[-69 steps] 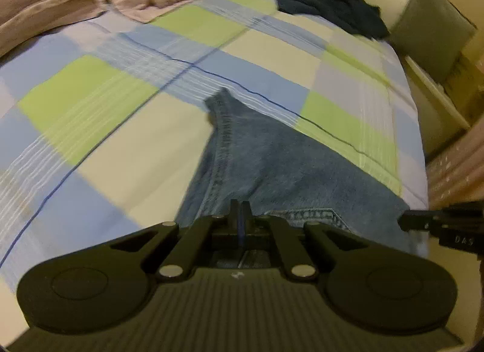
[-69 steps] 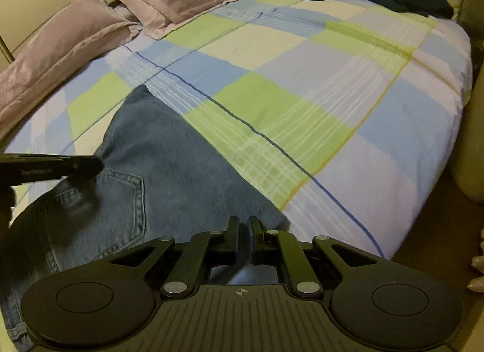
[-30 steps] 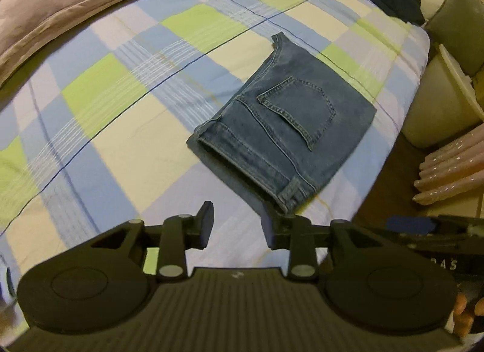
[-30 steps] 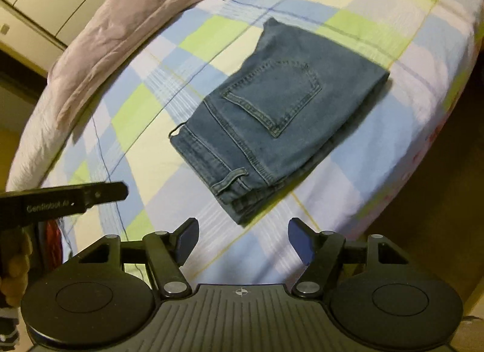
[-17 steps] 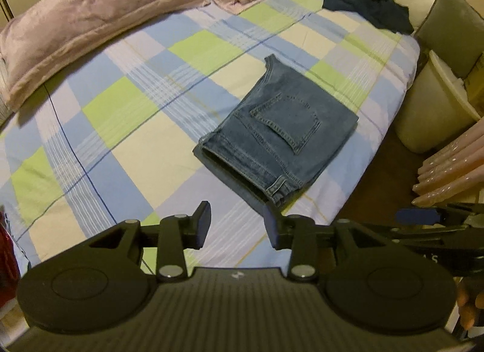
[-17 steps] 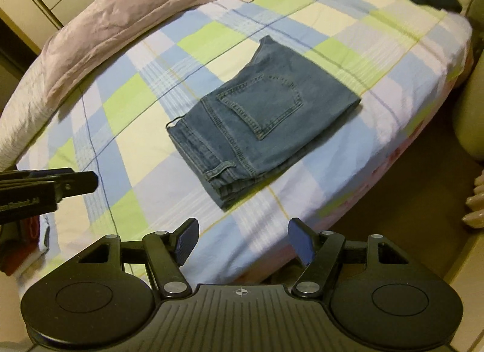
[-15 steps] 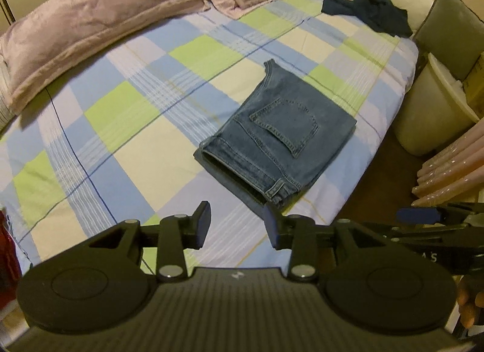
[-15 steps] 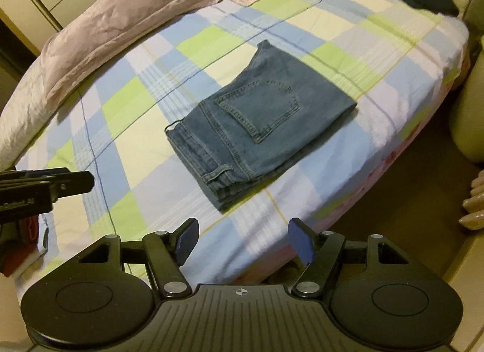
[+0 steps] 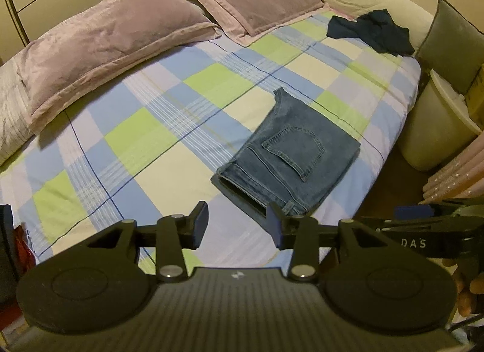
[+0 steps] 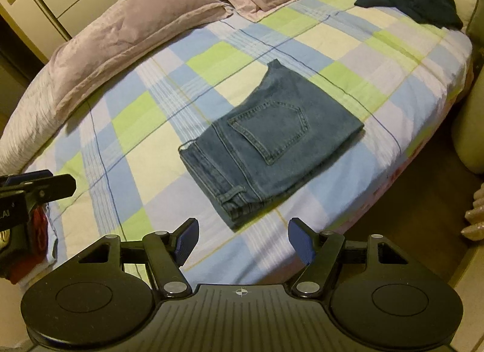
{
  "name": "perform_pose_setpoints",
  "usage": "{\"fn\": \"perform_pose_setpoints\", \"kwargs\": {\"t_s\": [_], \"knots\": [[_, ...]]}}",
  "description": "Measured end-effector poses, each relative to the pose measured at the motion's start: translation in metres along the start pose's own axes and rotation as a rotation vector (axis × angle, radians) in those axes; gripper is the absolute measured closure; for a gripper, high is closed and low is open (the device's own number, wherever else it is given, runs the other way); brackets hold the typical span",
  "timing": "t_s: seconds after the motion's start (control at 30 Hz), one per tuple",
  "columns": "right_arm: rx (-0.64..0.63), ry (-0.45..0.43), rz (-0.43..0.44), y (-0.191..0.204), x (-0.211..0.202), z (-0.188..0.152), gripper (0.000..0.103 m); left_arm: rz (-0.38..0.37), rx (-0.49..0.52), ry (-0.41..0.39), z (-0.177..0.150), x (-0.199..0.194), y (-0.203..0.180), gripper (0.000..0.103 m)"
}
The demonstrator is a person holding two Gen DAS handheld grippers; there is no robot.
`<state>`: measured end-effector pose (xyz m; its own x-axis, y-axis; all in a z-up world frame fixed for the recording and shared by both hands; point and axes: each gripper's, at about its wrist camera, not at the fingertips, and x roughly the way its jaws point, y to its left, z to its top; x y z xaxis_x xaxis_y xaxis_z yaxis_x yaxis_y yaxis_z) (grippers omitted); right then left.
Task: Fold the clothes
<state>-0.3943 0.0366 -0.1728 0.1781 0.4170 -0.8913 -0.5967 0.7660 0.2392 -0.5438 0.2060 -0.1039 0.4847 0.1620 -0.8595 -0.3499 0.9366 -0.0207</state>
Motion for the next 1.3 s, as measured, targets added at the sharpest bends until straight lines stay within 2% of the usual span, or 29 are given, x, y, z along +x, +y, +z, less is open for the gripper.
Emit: {"fn": "perform_pose_setpoints", "kwargs": {"t_s": [0.3, 0.43, 0.53, 0.7, 0.83, 1.0, 1.13, 1.3], "knots": [[-0.025, 0.002, 0.011, -0.009, 0.004, 0.029, 0.034, 0.018, -0.034, 0.015, 0.021, 0.01, -0.001, 0.064], [-0.039, 0.028, 0.031, -0.02, 0.013, 0.046, 0.034, -0.019, -0.086, 0.027, 0.035, 0.023, -0.001, 0.064], [-0.047, 0.033, 0.053, -0.034, 0.02, 0.067, 0.034, -0.12, -0.201, 0.013, 0.044, 0.038, 0.018, 0.064], [-0.081, 0.021, 0.11, -0.074, 0.032, 0.12, 0.034, -0.217, -0.565, -0.043, 0.038, 0.061, 0.067, 0.064], [-0.146, 0.023, 0.131, -0.111, 0.043, 0.169, 0.034, -0.182, -0.8, -0.055, 0.019, 0.084, 0.078, 0.058], [-0.16, 0.091, 0.173, -0.151, 0.078, 0.214, 0.034, -0.153, -0.995, -0.061, -0.022, 0.115, 0.056, 0.051], [-0.155, 0.191, 0.191, -0.176, 0.119, 0.23, 0.034, -0.163, -1.067, -0.061, -0.064, 0.149, 0.033, 0.049], [-0.196, 0.292, 0.192, -0.193, 0.166, 0.221, 0.034, -0.197, -1.085, -0.077, -0.105, 0.191, 0.014, 0.048]]}}
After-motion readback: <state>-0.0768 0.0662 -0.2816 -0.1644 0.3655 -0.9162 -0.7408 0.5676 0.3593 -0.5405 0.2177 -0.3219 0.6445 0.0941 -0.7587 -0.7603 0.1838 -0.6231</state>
